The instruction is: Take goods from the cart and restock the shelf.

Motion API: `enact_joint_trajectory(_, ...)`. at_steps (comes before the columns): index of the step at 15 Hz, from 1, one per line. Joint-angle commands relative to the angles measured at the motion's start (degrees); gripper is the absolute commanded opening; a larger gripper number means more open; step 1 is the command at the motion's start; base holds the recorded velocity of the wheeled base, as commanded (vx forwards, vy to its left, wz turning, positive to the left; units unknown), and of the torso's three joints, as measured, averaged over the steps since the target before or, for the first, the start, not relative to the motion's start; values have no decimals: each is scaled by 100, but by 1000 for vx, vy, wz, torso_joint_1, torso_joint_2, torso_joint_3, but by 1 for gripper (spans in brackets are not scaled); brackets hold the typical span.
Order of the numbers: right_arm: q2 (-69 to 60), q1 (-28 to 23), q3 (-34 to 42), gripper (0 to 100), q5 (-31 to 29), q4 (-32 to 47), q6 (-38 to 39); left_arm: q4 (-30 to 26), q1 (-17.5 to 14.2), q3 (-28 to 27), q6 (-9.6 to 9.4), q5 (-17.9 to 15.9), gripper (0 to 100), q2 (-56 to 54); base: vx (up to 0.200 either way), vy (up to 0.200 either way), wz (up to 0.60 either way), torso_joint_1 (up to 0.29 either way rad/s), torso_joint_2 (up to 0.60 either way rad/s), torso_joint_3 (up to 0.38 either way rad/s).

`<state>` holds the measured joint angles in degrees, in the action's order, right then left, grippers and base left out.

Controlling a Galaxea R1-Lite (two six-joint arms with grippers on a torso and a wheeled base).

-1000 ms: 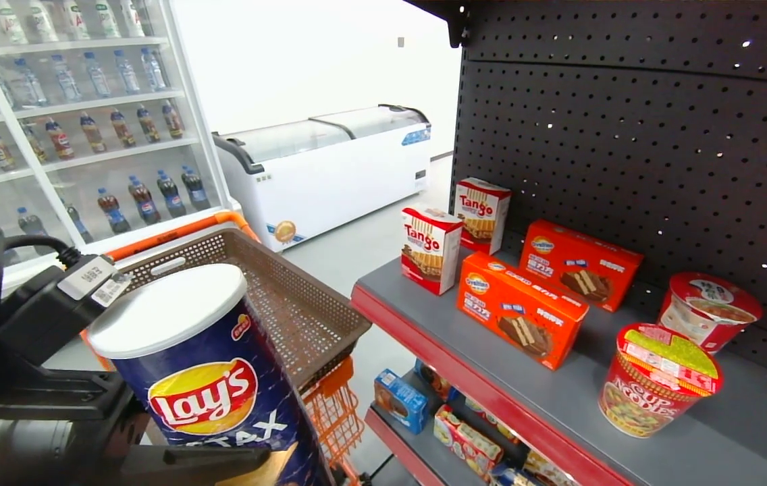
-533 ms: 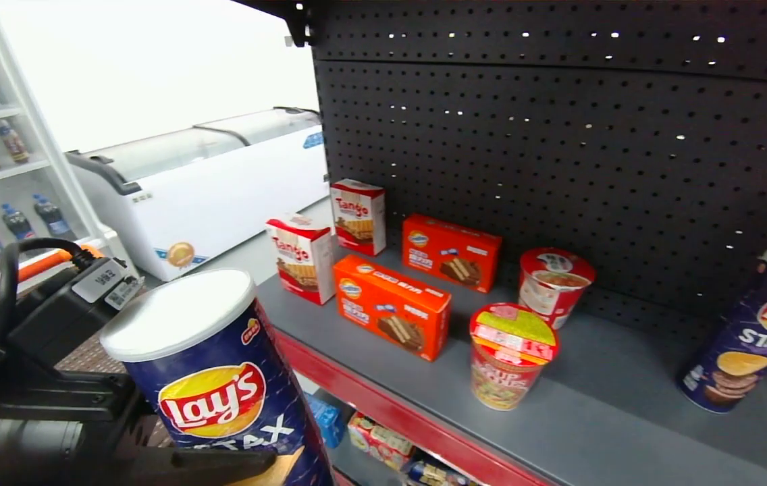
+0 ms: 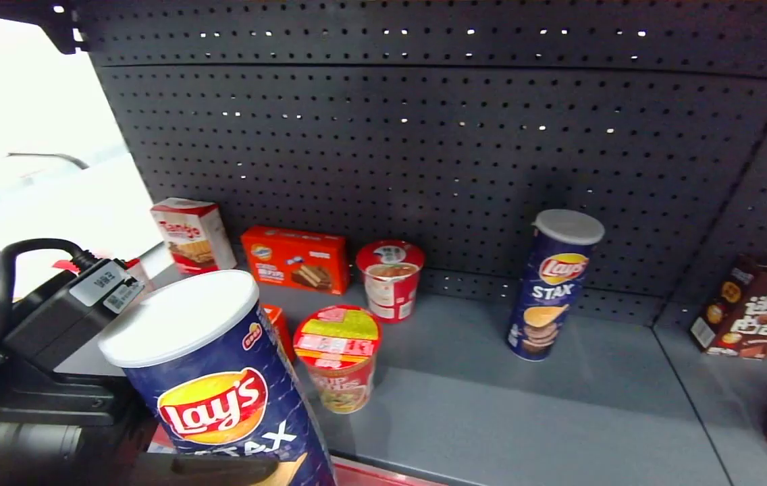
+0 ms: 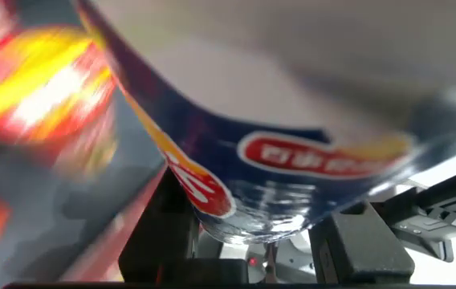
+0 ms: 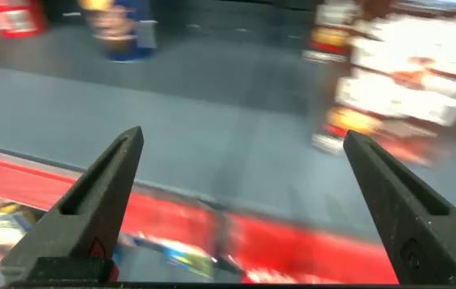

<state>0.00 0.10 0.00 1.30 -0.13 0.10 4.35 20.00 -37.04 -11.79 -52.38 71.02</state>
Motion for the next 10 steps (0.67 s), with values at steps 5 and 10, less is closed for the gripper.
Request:
enact_joint_trajectory(5, 9, -1, 0, 100, 1, -4, -1, 4, -5, 12, 1, 0, 0, -1, 0, 0, 0, 0, 0, 0)
enact_joint_trajectory(10, 9, -1, 0, 100, 1, -4, -1, 4, -5, 12, 1, 0, 0, -1, 0, 0, -360, 0, 0, 2)
